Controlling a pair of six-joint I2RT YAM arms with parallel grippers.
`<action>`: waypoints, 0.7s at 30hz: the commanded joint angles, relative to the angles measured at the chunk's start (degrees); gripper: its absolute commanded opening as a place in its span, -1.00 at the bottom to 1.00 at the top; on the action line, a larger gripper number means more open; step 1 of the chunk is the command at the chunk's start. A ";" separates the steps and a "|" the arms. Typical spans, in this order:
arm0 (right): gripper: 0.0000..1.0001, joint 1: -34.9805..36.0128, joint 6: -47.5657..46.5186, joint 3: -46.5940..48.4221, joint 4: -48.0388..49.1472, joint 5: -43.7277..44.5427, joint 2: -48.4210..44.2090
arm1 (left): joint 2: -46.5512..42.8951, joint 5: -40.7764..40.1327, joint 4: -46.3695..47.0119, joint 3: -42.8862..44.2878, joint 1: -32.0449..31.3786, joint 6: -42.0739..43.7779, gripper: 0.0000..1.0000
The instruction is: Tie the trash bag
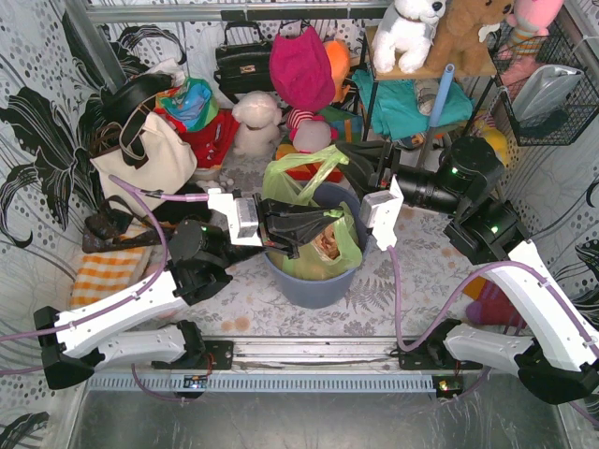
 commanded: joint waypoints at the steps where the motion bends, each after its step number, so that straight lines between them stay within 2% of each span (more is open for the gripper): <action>1: -0.46 0.37 -1.13 1.67 0.48 -0.48 -0.08 | 0.22 0.43 3.15 1.51 0.46 -0.67 -1.00; 6: -0.96 0.37 1.58 2.63 0.05 -2.19 -0.74 | 0.40 0.14 3.07 2.04 0.46 -0.21 -1.00; 7: -1.00 0.37 2.49 2.69 0.40 -2.44 -0.98 | 0.48 0.14 2.82 2.34 0.46 0.05 -1.00; 9: -1.00 0.37 5.57 2.43 2.33 -2.86 -1.50 | 0.70 0.03 2.06 3.16 0.46 0.59 -1.00; 12: -1.00 0.37 16.17 1.33 7.65 -3.48 -1.93 | 1.00 -0.57 1.95 3.97 0.46 1.44 -1.00; 18: -1.00 0.37 40.49 0.61 18.93 -0.31 -0.75 | 2.18 -3.40 2.63 6.03 0.55 3.40 -1.00; 21: -1.00 0.37 52.41 2.89 20.55 2.63 0.31 | 2.71 -4.41 2.80 6.93 0.57 4.23 -1.00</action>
